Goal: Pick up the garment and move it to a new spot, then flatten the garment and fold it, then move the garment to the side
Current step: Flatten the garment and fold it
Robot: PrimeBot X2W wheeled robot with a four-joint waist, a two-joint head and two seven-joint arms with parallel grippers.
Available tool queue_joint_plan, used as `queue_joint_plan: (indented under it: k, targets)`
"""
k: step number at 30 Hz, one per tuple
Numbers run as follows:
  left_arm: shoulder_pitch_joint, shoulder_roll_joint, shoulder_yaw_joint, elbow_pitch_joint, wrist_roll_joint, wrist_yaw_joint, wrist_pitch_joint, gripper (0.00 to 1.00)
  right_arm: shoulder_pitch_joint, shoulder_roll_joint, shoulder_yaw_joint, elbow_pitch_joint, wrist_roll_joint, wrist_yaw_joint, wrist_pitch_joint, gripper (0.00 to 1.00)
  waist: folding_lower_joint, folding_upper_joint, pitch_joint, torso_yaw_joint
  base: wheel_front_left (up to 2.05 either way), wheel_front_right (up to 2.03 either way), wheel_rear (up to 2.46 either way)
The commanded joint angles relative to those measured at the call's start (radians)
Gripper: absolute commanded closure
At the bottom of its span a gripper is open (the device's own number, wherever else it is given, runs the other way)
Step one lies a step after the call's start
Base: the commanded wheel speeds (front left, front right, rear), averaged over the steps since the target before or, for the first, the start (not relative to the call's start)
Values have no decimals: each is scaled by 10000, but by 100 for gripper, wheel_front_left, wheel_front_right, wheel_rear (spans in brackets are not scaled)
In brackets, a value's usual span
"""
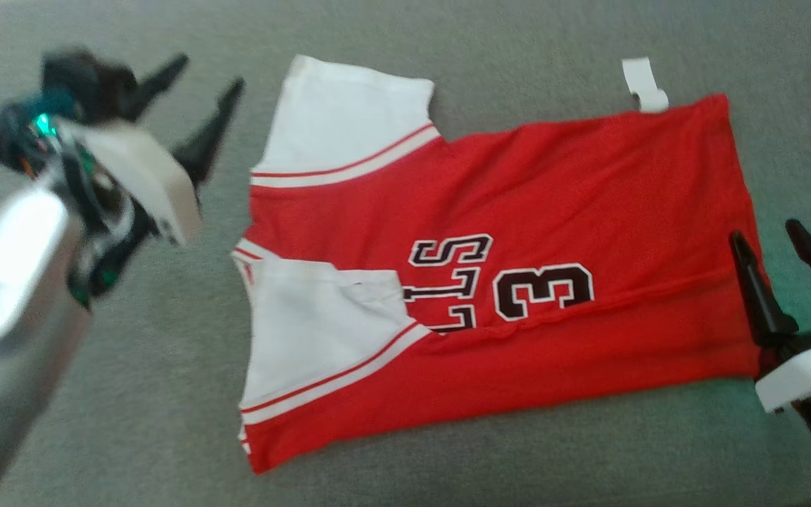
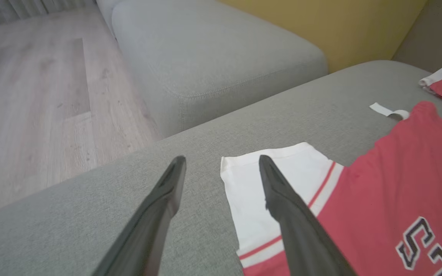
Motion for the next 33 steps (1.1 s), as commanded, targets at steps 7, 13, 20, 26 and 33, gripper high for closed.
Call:
queue_joint_plan:
  k: [7,13,20,26,33]
  targets:
    - [-2982,695,74,1832,-1192,-295,2644,0,-650,71,286,-97,-92,65,-295,0,-3,0,1557,-1262,0,0,0]
    - [-4132,1058,-511,2538,-2288,-309,3807,0,-1125,306,561,310,-62,65,-714,0,-3,0,2130,-1940,0,0,0]
    - [-4402,1512,-1294,2650,-2794,-311,4236,0,-1272,525,670,698,-94,65,-1016,0,-3,0,2205,-2328,0,0,0]
    - [-4568,1821,-1839,2840,-2702,-311,4137,0,-1409,551,819,930,15,65,-1189,0,-3,0,2256,-2579,0,0,0]
    - [-4648,1969,-2207,2977,-3078,-312,4156,58,-1495,545,800,998,-10,65,-1249,0,-3,0,2284,-2757,0,0,0]
